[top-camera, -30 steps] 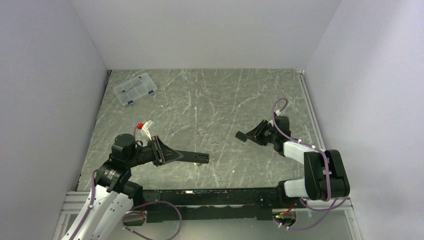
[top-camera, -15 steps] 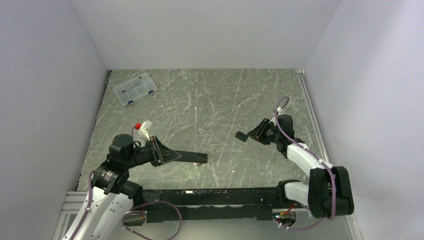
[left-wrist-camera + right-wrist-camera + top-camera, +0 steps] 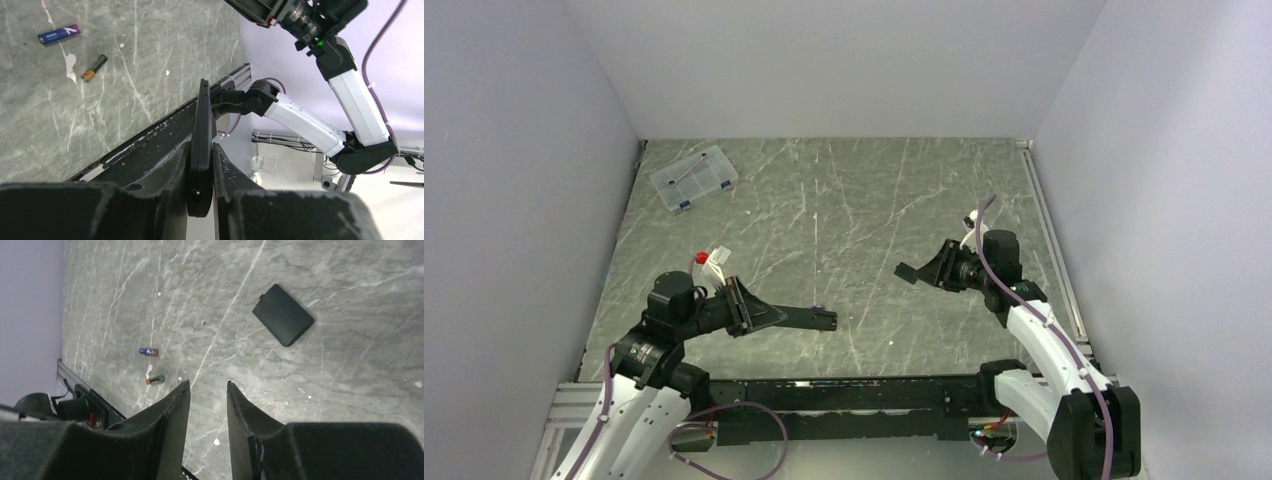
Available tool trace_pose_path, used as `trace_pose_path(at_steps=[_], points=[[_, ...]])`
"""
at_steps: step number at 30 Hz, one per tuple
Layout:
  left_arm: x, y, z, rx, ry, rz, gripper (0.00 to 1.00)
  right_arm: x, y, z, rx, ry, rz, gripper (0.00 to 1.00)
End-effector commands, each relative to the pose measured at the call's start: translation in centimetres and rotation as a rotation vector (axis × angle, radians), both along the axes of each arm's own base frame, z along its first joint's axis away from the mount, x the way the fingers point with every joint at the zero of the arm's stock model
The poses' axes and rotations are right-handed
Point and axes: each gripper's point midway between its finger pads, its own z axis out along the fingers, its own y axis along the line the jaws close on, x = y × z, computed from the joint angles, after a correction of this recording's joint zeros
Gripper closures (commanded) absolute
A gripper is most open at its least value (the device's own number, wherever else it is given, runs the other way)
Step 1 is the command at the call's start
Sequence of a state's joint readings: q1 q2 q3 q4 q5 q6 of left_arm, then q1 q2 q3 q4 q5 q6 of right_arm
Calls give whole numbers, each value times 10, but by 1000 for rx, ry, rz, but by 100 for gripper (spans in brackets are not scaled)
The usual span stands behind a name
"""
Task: Load the batteries into the remote control
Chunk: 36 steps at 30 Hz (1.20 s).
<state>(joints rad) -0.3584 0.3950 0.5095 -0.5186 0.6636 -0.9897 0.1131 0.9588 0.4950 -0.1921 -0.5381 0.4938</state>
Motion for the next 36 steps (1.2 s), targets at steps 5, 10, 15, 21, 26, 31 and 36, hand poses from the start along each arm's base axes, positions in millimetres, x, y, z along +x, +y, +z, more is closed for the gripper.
trace_pose_path(at_steps=[5,10,15,21,26,31,36], points=[[7,0,-18,-14,39,44,100,-16,26,24,-17,-87,124,62],[6,3,-43,-5,120,75,100,-25,40,32,-17,-108,165,60],[5,1,-63,-58,180,100,100,-31,48,40,-10,-119,188,59],[8,-1,-86,-67,228,114,100,-37,53,46,-10,-125,215,58],[16,-3,-105,-55,257,126,100,-40,54,50,-2,-135,226,57],[20,-6,-122,-49,281,115,100,-42,54,48,-1,-130,232,57],[22,-7,-134,-12,273,91,100,-43,56,44,8,-127,240,57]])
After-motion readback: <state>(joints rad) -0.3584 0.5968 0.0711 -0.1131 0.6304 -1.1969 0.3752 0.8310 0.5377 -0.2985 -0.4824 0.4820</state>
